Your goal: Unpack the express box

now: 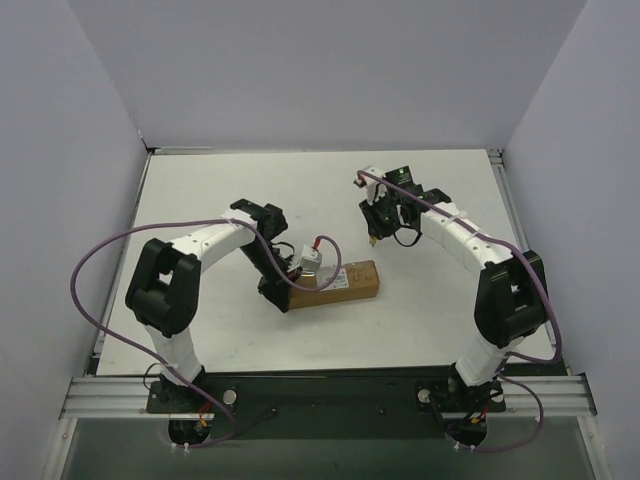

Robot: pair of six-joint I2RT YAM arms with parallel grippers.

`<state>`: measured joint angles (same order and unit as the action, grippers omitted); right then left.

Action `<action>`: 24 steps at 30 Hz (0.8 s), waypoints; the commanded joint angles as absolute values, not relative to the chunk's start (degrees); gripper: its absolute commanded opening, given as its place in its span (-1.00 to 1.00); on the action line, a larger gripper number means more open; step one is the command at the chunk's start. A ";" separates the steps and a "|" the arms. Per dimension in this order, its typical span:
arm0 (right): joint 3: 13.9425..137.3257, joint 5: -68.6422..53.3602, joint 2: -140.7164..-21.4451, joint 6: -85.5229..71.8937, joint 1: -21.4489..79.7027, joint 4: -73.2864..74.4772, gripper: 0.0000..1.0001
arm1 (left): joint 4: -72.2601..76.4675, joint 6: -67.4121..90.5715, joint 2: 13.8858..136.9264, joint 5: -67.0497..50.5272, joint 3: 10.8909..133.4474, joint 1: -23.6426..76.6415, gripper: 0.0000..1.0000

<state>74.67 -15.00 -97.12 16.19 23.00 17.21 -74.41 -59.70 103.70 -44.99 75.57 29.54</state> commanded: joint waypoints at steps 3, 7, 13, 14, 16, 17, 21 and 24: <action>69.88 -21.27 -88.87 16.88 23.38 22.75 -1.00 | -54.73 -45.91 103.98 -37.37 77.26 25.67 -0.95; 64.79 -27.06 -82.45 21.24 24.78 27.59 -1.00 | -34.06 -28.32 101.09 -29.28 75.07 17.33 -0.74; 62.05 -30.33 -77.52 25.58 24.70 28.21 -1.00 | -28.55 -25.05 101.08 -26.53 77.69 13.27 -0.53; 63.44 -29.71 -78.91 24.18 23.48 28.13 -1.00 | -29.70 -25.31 100.81 -27.76 77.52 13.27 -0.53; 65.12 -26.57 -80.67 21.46 22.15 26.90 -1.00 | -33.91 -26.01 99.85 -31.89 76.12 13.36 -0.59; 66.69 -25.76 -82.34 19.53 21.37 26.55 -1.00 | -35.06 -26.36 99.50 -33.21 75.24 13.45 -0.64; 69.25 -22.94 -84.90 19.51 20.83 24.44 -1.00 | -41.99 -27.68 99.40 -37.43 72.42 14.94 -0.96; 70.74 -21.28 -86.66 21.00 22.05 24.52 -1.00 | -43.07 -27.25 101.07 -39.02 72.33 16.96 -1.00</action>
<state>66.89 -23.64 -85.45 20.40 20.56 25.43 -38.48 -27.46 101.43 -33.93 72.82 14.94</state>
